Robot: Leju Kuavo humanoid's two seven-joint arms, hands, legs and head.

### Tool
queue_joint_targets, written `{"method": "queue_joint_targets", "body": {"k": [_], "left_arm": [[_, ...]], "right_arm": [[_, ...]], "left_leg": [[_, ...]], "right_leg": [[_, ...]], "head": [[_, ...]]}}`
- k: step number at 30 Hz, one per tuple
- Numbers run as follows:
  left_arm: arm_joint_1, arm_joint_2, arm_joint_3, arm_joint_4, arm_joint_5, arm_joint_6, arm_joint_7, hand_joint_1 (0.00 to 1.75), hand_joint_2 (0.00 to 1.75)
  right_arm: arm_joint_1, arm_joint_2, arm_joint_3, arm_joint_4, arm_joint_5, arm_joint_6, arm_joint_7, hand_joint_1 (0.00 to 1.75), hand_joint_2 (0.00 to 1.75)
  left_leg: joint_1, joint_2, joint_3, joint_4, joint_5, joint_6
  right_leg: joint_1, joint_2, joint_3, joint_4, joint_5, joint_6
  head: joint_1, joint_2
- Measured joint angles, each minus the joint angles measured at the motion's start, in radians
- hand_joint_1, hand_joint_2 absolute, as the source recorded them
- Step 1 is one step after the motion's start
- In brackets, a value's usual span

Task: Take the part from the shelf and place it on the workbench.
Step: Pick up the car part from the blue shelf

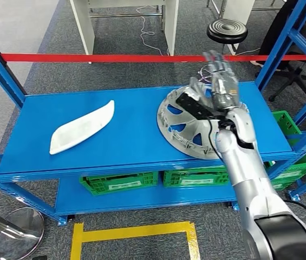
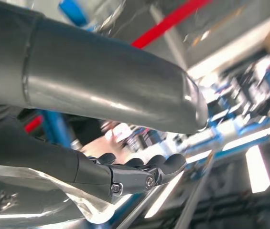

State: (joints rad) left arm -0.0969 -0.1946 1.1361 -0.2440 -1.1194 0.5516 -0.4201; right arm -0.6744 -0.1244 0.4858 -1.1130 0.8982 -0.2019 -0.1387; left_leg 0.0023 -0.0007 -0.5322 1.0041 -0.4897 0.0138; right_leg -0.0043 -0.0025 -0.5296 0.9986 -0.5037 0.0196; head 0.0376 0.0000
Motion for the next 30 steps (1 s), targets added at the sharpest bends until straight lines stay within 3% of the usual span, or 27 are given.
{"method": "queue_joint_targets", "body": {"k": [9,19,23,30], "left_arm": [[0.002,-0.002,0.019,0.005,0.024,0.011,-0.009,0.00,0.00],[0.006,-0.007,0.046,0.008,0.046,0.022,-0.009,0.00,0.00],[0.007,-0.009,0.053,0.008,0.054,0.027,-0.006,0.00,0.00],[0.010,-0.013,0.060,0.008,0.057,0.030,0.005,0.00,0.00]], "right_arm": [[-0.049,-0.006,0.136,0.000,-0.104,0.232,0.073,0.00,0.00],[-0.080,-0.019,0.223,0.000,-0.247,0.338,0.182,0.00,0.00],[-0.088,-0.034,0.265,0.000,-0.272,0.373,0.206,0.00,1.75],[-0.095,-0.064,0.344,0.000,-0.312,0.431,0.217,0.00,1.75]], "left_leg": [[0.000,0.000,-0.001,0.000,0.000,0.000],[0.000,0.000,-0.001,0.000,0.000,0.000],[0.000,0.000,-0.001,0.000,0.000,0.000],[0.000,0.000,-0.001,0.000,0.000,0.000]], "right_leg": [[0.000,0.000,-0.001,0.000,0.000,0.000],[0.000,0.000,-0.001,0.000,0.000,0.000],[0.000,0.000,-0.001,0.000,0.000,0.000],[0.000,0.000,-0.001,0.000,0.000,0.000]], "head": [[0.000,0.000],[0.000,0.000],[0.000,0.000],[0.000,0.000]]}}
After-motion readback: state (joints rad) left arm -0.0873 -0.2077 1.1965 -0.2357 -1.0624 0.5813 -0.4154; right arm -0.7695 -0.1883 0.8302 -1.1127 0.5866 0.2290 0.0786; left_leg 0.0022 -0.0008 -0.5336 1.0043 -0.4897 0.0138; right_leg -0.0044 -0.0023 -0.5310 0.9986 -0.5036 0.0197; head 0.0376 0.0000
